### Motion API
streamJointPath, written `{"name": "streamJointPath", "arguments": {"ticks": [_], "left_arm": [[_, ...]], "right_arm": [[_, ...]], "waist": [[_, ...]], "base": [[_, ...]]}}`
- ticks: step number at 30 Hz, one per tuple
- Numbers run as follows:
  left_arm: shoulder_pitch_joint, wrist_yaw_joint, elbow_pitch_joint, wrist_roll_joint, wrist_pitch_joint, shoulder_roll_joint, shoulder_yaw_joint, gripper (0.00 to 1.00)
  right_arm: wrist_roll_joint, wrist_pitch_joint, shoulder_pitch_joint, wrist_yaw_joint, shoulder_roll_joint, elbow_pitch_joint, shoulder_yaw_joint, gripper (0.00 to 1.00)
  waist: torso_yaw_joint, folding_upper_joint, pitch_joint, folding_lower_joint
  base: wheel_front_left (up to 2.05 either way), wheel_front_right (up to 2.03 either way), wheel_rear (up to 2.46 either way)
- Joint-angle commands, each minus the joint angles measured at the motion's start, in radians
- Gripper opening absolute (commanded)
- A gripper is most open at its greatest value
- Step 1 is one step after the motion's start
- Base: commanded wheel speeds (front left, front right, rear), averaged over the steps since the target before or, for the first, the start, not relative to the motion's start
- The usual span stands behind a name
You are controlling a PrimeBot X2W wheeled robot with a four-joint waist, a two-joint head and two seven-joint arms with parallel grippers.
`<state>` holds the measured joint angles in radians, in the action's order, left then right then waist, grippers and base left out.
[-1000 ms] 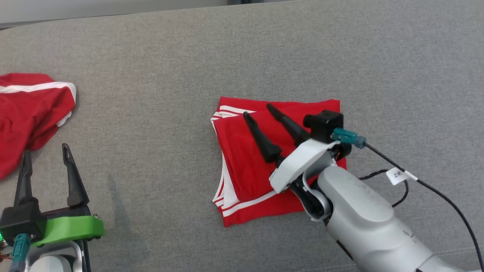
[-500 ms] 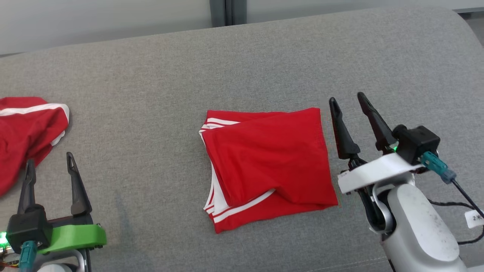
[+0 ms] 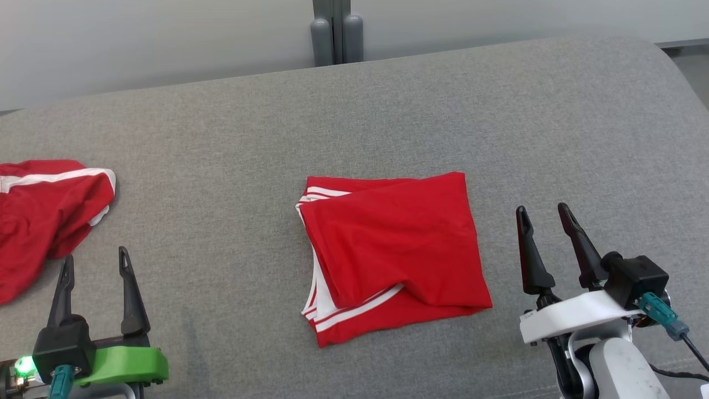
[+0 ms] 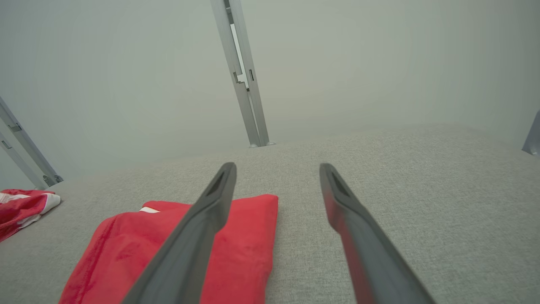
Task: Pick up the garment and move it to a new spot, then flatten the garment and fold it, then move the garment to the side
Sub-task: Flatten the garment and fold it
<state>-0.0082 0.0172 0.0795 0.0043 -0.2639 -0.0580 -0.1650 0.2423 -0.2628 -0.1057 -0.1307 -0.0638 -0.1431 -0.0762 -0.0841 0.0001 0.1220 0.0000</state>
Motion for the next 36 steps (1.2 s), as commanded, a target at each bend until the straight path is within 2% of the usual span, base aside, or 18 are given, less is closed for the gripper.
{"name": "streamJointPath", "arguments": {"ticks": [1,15,19,27,36], "left_arm": [[0.015,-0.005,0.003,0.003,0.0,-0.007,-0.001,1.0],[0.022,-0.008,0.019,-0.007,0.0,-0.017,0.017,1.0],[0.009,0.021,0.025,-0.013,0.0,-0.013,0.05,1.0],[-0.038,0.088,0.095,0.021,0.0,-0.013,0.226,1.0],[-0.097,0.112,0.219,0.024,0.0,-0.044,0.459,1.0]], "right_arm": [[-0.003,-0.002,0.016,0.0,0.004,0.006,0.005,1.0],[-0.02,-0.003,0.026,0.0,0.012,-0.019,0.007,1.0],[-0.02,-0.003,0.021,0.0,0.013,-0.031,0.005,1.0],[-0.002,-0.003,-0.002,0.0,0.013,-0.038,-0.009,1.0],[0.011,-0.003,-0.023,0.0,0.013,-0.043,-0.017,1.0]], "waist": [[0.007,-0.0001,-0.008,0.0],[0.021,-0.0001,-0.018,0.0],[0.021,-0.0001,-0.017,0.0],[0.007,-0.0001,0.0,0.0],[-0.03,-0.0001,0.031,0.0]], "base": [[0.0,0.0,0.0],[0.0,0.0,0.0],[0.0,0.0,0.0],[0.0,0.0,0.0],[0.0,0.0,0.0]]}}
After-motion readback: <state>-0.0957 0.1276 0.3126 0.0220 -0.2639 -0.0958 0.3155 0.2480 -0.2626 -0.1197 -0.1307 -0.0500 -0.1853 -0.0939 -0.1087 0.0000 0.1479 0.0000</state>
